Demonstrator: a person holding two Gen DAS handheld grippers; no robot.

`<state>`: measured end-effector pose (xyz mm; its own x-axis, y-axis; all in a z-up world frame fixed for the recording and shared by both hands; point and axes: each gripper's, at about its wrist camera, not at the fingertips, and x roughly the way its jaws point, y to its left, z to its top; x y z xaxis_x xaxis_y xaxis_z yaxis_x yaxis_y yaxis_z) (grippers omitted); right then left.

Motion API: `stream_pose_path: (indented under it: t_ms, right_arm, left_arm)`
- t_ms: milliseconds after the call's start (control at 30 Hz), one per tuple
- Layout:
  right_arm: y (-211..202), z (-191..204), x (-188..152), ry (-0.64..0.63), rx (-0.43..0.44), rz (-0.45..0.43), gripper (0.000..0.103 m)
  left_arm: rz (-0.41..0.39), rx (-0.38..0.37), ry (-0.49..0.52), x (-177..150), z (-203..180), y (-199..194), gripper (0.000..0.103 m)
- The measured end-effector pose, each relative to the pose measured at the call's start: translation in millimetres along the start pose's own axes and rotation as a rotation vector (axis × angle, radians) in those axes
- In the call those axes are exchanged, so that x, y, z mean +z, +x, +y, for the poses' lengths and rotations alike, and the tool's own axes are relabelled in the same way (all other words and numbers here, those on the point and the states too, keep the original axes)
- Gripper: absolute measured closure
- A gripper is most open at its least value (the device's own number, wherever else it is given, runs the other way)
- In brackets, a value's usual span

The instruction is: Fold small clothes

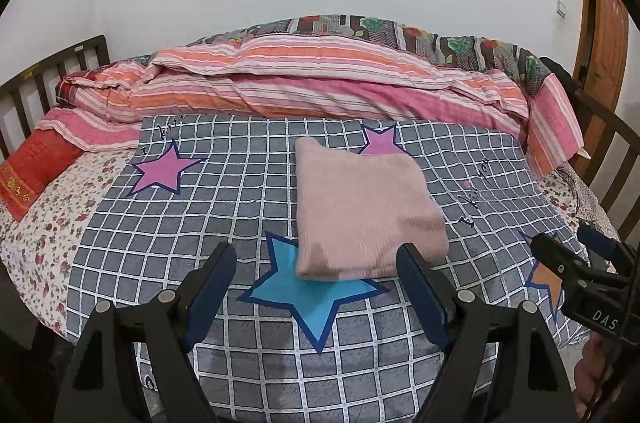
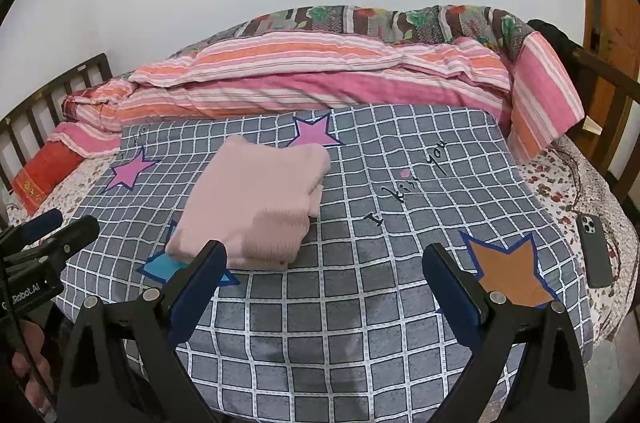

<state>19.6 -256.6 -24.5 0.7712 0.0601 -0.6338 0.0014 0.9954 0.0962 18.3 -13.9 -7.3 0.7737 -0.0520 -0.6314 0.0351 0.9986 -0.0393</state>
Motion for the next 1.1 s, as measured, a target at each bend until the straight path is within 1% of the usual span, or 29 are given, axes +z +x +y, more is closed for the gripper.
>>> stream_pose_path:
  t_ms: [267,467,1100]
  right_arm:
    - [-4.3,1.3,0.5,-0.008,-0.018,-0.011,0.004]
    - [-5.5,2.8,0.2,-0.014,-0.005,-0.005,0.004]
    - [-8.8,5.7,3.8,-0.025,-0.010,-0.012,0.004]
  left_arm:
    - [-0.001,-0.003,-0.004,0.8,1.5,-2.8,0.022]
    - [-0.001,-0.002,-0.005,0.8,1.8,-3.4,0.022]
    - [0.003,-0.001,-0.013,0.7,5.9,-4.1,0.022]
